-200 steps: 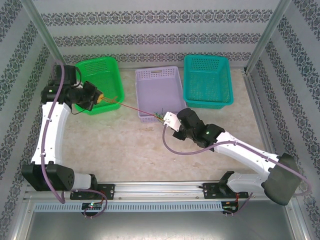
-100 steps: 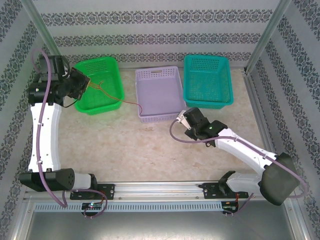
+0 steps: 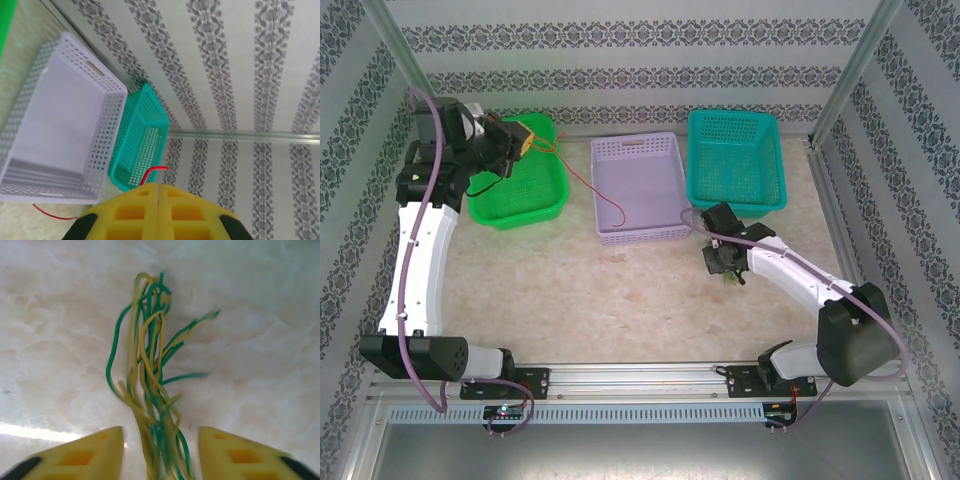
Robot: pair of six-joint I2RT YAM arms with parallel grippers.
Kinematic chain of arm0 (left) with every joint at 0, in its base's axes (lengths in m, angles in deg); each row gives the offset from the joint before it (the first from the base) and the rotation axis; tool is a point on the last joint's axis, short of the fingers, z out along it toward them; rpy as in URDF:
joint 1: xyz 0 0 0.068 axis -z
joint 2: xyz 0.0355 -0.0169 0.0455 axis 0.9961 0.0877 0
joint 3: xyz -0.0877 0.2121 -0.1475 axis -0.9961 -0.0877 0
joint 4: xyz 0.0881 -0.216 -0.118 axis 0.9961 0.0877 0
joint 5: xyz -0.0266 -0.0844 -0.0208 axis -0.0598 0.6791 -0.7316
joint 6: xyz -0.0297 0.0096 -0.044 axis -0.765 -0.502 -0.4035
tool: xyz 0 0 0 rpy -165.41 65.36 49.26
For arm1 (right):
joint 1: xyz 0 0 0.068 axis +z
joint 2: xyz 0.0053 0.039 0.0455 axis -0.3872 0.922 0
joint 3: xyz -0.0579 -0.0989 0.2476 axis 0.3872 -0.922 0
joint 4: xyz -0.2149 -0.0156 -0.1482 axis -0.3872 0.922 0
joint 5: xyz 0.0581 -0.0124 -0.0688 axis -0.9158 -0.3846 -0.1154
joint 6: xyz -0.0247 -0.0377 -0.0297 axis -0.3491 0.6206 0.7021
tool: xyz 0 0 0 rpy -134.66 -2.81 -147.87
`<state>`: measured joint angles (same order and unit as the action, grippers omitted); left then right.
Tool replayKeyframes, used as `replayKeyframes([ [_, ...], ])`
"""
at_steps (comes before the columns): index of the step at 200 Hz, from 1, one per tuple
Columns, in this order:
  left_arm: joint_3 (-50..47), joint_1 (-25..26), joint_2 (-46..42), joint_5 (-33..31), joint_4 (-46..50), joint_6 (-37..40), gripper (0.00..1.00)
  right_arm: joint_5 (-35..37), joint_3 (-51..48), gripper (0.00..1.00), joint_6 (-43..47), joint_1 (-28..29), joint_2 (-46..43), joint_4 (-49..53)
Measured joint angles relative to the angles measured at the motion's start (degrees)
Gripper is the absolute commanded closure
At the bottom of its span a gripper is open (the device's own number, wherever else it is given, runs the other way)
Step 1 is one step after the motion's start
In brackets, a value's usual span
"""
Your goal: Untangle the cables
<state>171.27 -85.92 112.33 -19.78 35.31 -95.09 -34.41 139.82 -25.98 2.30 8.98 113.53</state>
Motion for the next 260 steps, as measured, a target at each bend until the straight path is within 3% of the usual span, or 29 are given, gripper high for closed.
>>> replayKeyframes([
  [42,-6.67,4.96,0.02,-0.28,-6.49,0.46,1.0,-7.58,6.56,0.41,-16.5,-0.22,-4.72,0.31],
  [66,-8.9,7.61,0.02,-1.31,-10.1,1.09,1.0,-12.41,10.62,0.4,-30.6,0.04,-7.72,-1.88],
  [101,-10.58,10.75,0.24,-2.75,-13.66,1.62,1.0,-17.7,10.1,0.35,-58.07,6.12,-7.78,-15.96],
  [140,-10.58,12.28,0.72,-4.22,-15.17,2.71,1.0,-20.57,9.92,0.23,-84.98,13.25,-0.7,-30.38],
  [160,-10.71,12.83,0.72,-4.68,-15.63,3.21,1.0,-19.78,9.25,0.22,-94.99,15.72,0.94,-34.64],
  [189,-11.47,13.44,0.7,-5.03,-16.17,3.37,1.0,-18.18,8.0,0.23,-102.12,17.14,1.97,-39.78],
  [211,-12.26,13.97,0.52,-4.79,-16.59,3.61,1.0,-16.31,7.89,0.38,-104.56,15.45,5.4,-43.52],
  [229,-13.57,14.27,-0.39,-3.93,-16.7,4.0,1.0,-15.91,8.26,0.77,-105.74,12.72,10.23,-46.66],
  [241,-14.67,14.4,-1.29,-3.37,-16.7,4.42,1.0,-15.91,9.11,0.94,-105.85,10.6,13.42,-47.74],
  [247,-15.34,14.43,-1.9,-2.93,-16.68,4.66,1.0,-15.89,9.55,1.0,-105.68,9.51,14.58,-47.71],
  [260,-16.87,14.53,-3.17,-2.05,-16.06,5.35,1.0,-15.87,10.45,1.0,-104.56,7.26,15.41,-47.43],
])
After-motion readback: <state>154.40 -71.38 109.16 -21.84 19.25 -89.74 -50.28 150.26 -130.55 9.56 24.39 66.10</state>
